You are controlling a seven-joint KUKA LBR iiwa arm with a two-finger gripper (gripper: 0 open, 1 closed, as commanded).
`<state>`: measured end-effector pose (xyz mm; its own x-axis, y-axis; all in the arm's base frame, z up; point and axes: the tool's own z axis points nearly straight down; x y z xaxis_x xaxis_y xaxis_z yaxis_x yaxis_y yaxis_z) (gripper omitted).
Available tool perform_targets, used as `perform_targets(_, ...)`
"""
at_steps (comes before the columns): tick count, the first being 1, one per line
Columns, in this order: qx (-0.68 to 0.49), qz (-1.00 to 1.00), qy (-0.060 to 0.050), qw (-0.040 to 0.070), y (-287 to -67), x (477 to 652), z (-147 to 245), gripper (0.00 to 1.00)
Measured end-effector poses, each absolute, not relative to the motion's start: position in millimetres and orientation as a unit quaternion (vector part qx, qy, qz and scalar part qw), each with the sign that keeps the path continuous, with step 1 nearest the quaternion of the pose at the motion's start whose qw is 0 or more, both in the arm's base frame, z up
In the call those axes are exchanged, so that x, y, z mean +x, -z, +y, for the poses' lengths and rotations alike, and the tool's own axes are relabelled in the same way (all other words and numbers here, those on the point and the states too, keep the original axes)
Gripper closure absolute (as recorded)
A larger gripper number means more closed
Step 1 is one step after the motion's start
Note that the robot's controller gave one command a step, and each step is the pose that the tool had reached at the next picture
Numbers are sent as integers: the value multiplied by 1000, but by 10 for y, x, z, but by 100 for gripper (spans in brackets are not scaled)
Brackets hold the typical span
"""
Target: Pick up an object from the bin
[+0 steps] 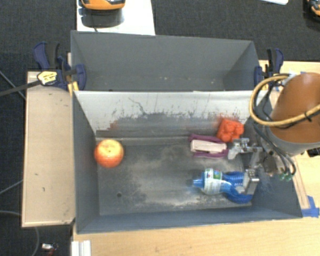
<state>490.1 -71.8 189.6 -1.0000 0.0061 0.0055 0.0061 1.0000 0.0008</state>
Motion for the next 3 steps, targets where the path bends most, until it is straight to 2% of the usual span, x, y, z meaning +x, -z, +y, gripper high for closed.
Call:
perform_targets(1, -1, -1000, 0, -1, -1931, 4919, -716, 0)
perform_targets(2, 22, -1000, -1, -3, -804, 4910, -822, 0)
perform_targets(3, 39, -999, -1, -6, -974, 4862, -752, 0)
